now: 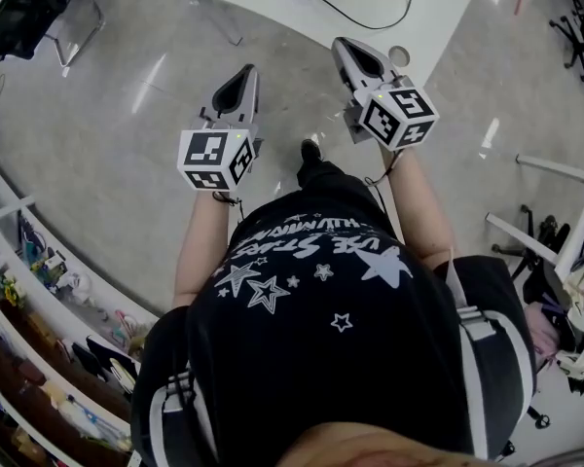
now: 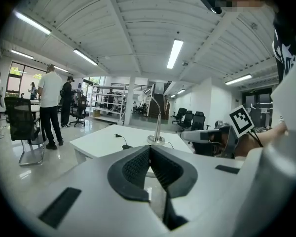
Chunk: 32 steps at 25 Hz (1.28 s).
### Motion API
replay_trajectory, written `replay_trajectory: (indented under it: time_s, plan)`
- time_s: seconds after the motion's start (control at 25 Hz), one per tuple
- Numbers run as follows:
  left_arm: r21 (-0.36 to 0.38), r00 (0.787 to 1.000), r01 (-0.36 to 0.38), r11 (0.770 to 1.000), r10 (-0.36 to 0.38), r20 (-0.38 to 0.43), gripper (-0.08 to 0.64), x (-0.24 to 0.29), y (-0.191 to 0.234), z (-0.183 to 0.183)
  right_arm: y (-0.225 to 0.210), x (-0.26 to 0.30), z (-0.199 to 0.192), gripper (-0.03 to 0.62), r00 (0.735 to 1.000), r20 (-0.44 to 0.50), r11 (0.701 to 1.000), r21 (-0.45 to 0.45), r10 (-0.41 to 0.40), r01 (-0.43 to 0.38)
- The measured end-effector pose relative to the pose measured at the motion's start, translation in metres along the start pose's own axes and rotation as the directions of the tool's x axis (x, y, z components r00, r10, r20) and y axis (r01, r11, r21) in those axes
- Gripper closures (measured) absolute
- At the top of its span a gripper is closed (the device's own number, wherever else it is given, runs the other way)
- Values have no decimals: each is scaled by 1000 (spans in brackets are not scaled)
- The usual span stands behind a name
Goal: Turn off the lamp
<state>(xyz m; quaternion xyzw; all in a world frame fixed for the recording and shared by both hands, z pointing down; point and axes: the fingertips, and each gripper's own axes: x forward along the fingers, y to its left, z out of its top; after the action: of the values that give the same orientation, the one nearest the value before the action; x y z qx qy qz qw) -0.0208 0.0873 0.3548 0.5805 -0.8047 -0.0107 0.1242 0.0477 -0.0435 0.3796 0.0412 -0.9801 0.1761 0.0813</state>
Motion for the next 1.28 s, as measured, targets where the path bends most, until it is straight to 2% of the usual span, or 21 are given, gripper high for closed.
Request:
replay_trajectory:
  time_s: [0.4, 0.72, 1.12, 1.28]
  plan:
    - [22, 1000, -4, 1000, 4, -4, 549, 57, 2, 15, -45, 33, 13, 588, 999, -24, 999, 26, 24, -24]
    - [32, 1000, -1, 999, 2, -16, 549, 80, 10, 18, -62, 51, 20, 588, 999, -27, 999, 29, 32, -31]
    - [61, 998, 59, 996, -58, -13, 549, 119, 30, 31, -79, 80, 29, 588, 1000, -11, 999, 35, 4, -3]
    - [65, 994, 107, 992, -105, -26, 549, 144, 44, 28, -95, 99, 28, 588, 999, -10, 999, 38, -39, 39]
